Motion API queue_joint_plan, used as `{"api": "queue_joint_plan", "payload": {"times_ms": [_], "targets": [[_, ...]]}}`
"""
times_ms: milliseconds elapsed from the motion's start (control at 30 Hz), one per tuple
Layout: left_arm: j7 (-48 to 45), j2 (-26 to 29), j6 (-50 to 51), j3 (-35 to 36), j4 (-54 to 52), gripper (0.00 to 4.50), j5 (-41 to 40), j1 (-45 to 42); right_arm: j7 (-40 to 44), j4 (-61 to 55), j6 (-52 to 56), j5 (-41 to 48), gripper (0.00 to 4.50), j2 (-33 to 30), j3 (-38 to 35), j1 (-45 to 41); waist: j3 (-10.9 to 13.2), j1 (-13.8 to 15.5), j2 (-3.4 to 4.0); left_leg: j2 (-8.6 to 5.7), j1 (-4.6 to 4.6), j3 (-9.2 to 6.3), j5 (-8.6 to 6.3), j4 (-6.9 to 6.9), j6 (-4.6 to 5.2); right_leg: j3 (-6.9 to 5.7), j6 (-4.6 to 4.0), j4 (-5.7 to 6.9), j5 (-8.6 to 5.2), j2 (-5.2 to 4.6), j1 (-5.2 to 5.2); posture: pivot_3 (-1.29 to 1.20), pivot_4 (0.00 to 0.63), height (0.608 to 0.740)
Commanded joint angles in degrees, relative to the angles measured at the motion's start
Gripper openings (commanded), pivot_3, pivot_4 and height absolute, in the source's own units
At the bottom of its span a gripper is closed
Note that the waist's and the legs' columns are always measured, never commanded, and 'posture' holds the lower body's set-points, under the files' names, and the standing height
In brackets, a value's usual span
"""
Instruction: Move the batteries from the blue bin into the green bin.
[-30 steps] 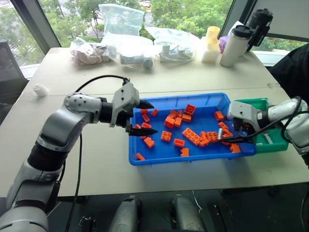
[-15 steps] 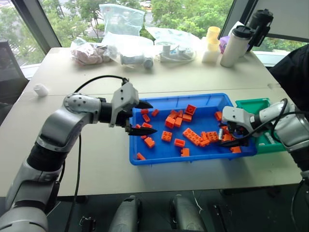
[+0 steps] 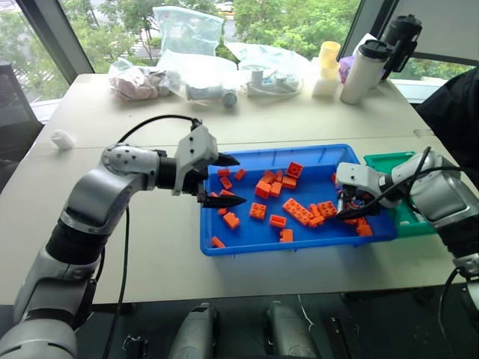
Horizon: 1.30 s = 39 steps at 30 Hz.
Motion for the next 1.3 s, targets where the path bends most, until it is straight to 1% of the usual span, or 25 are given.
{"api": "queue_joint_plan", "payload": {"times_ms": [33, 67, 167, 267, 300, 367, 467, 567, 633, 733, 800, 933, 967, 1000, 1033, 1067, 1200, 1300], "targets": [[0.41, 0.00, -0.33, 1.53, -1.34, 4.50, -0.17, -0.94, -0.17, -2.28, -0.75, -0.59, 2.20, 0.47, -0.10, -0.16, 0.00, -0.11, 0.00, 0.00, 0.00, 0.00, 0.00, 0.00, 0.00, 0.00, 0.00, 0.01, 0.00, 0.00, -0.01, 0.00, 0.150, 0.740], [0.44, 0.04, -0.31, 1.53, -1.38, 4.50, -0.19, -0.92, -0.42, -2.55, -1.03, -0.57, 2.20, 0.50, -0.52, -0.29, 0.00, -0.11, 0.00, 0.00, 0.00, 0.00, 0.00, -0.01, 0.00, 0.00, 0.00, 0.01, 0.00, 0.00, -0.02, 0.00, 0.150, 0.740], [0.37, 0.26, 0.01, 1.83, -1.63, 4.50, -0.57, -0.90, -2.17, -5.04, 0.68, 1.08, 2.20, -0.79, -5.30, -2.56, 0.01, -0.04, 0.02, 0.00, -0.01, 0.01, 0.00, -0.01, 0.00, 0.00, 0.00, 0.02, 0.00, 0.00, -0.05, 0.00, 0.150, 0.740], [0.72, -1.17, 0.88, 3.16, -1.86, 4.50, -2.96, -1.65, -5.91, -6.38, 1.71, 3.58, 2.20, -3.55, -13.34, -2.49, 0.05, 0.33, 0.07, -0.01, -0.05, 0.02, 0.00, -0.01, 0.00, 0.01, 0.00, 0.03, 0.00, -0.04, -0.09, 0.00, 0.150, 0.740], [1.01, -2.08, 1.19, 3.61, -1.86, 4.50, -3.90, -2.03, -7.50, -6.51, 2.13, 5.49, 2.20, -3.59, -17.14, -2.16, 0.04, 0.37, 0.07, -0.02, -0.07, 0.00, 0.00, -0.01, 0.00, 0.00, 0.00, 0.02, 0.00, -0.05, -0.09, 0.00, 0.150, 0.740], [1.36, -3.30, 1.69, 4.07, -1.94, 4.50, -5.03, -2.57, -9.73, -6.94, 4.05, 8.48, 2.20, -3.33, -22.54, -1.41, 0.04, 0.42, 0.06, -0.03, -0.07, 0.00, 0.00, -0.01, 0.00, 0.00, 0.00, 0.00, 0.00, -0.07, -0.08, 0.00, 0.150, 0.740], [2.02, -5.59, 2.09, 3.96, -1.55, 4.50, -6.02, -3.82, -14.02, -8.10, 8.79, 10.23, 2.20, -4.94, -31.86, 3.79, 0.04, 0.74, 0.05, -0.03, -0.07, -0.02, 0.00, -0.01, 0.00, -0.01, 0.00, 0.00, 0.00, -0.07, -0.07, 0.00, 0.150, 0.740], [1.81, -6.88, 1.89, 3.34, -0.87, 4.50, -6.16, -4.22, -16.82, -10.91, 12.37, 11.72, 2.20, -5.70, -37.75, 9.44, 0.03, 1.08, 0.06, -0.03, -0.07, 0.03, 0.00, -0.02, 0.00, 0.02, 0.00, 0.00, 0.00, -0.07, -0.07, 0.00, 0.150, 0.740], [1.42, -7.80, 1.76, 2.91, -0.37, 4.50, -6.64, -4.39, -18.79, -12.41, 14.00, 12.83, 2.20, -5.10, -41.07, 13.09, 0.03, 0.93, 0.08, -0.02, -0.06, 0.05, 0.00, -0.02, 0.00, 0.04, 0.00, 0.02, 0.00, -0.05, -0.07, 0.00, 0.150, 0.740], [1.24, -10.27, 1.18, 2.76, 2.34, 4.50, -6.97, -5.74, -23.04, -12.93, 15.94, 13.83, 2.20, -2.81, -44.40, 17.36, 0.00, 0.75, 0.11, -0.01, -0.01, 0.10, 0.00, -0.02, 0.00, 0.10, 0.00, 0.06, 0.00, -0.02, -0.07, 0.00, 0.150, 0.740], [1.02, -11.20, 0.48, 2.75, 4.03, 4.50, -6.44, -6.48, -25.03, -13.01, 16.42, 14.53, 2.20, -1.94, -45.01, 18.69, 0.00, 0.73, 0.11, -0.01, 0.00, 0.08, 0.00, -0.01, 0.00, 0.09, 0.00, 0.06, 0.00, 0.00, -0.03, 0.00, 0.150, 0.740], [-0.20, -10.50, -1.41, 1.78, 5.66, 4.50, -4.30, -7.10, -28.29, -11.20, 15.95, 13.65, 2.20, -2.80, -42.78, 18.62, -0.01, 0.01, 0.15, -0.01, 0.01, 0.10, 0.00, -0.03, 0.00, 0.11, 0.00, 0.06, 0.00, 0.00, -0.04, 0.00, 0.150, 0.740], [-0.35, -10.44, -1.61, 1.84, 5.96, 4.50, -4.16, -7.24, -29.03, -10.61, 16.07, 13.74, 3.21, -2.86, -42.52, 18.25, -0.01, -0.05, 0.15, 0.00, 0.02, 0.10, 0.00, -0.04, 0.00, 0.11, 0.00, 0.06, 0.00, 0.02, -0.04, 0.00, 0.150, 0.740], [-0.35, -10.32, -1.75, 2.01, 6.15, 4.50, -3.96, -7.32, -29.46, -9.93, 15.94, 13.75, 3.51, -3.14, -42.19, 18.10, -0.01, -0.08, 0.15, 0.00, 0.02, 0.10, 0.00, -0.04, 0.00, 0.11, 0.00, 0.06, 0.00, 0.02, -0.04, 0.00, 0.150, 0.740], [-0.38, -10.20, -1.83, 2.22, 6.35, 4.50, -3.76, -7.37, -29.89, -9.27, 15.43, 13.56, 4.05, -3.49, -41.72, 18.04, -0.01, -0.06, 0.15, 0.01, 0.02, 0.10, 0.00, -0.04, 0.00, 0.11, 0.00, 0.06, 0.00, 0.02, -0.04, 0.00, 0.150, 0.740], [-0.31, -9.95, -1.88, 2.45, 6.41, 4.50, -3.51, -7.31, -30.93, -8.23, 15.07, 13.17, 4.47, -3.65, -41.35, 17.52, -0.01, -0.04, 0.15, 0.01, 0.02, 0.10, 0.00, -0.04, 0.00, 0.11, 0.00, 0.06, 0.00, 0.02, -0.04, 0.00, 0.150, 0.740], [0.04, -8.66, -1.62, 3.49, 6.37, 4.50, -3.26, -6.84, -33.04, -5.82, 13.73, 13.75, 4.47, -3.74, -40.72, 14.89, -0.01, -0.01, 0.15, 0.00, 0.02, 0.10, 0.00, -0.04, 0.00, 0.11, 0.00, 0.05, 0.00, 0.01, -0.04, 0.00, 0.150, 0.740], [0.53, -7.00, -0.51, 4.94, 6.17, 4.50, -3.72, -6.29, -31.92, -8.20, 11.20, 18.49, 4.47, -1.13, -42.87, 12.09, -0.01, -0.13, 0.16, 0.00, 0.01, 0.09, 0.00, -0.05, 0.00, 0.10, 0.00, 0.05, 0.00, 0.02, -0.05, 0.00, 0.150, 0.740]]}}
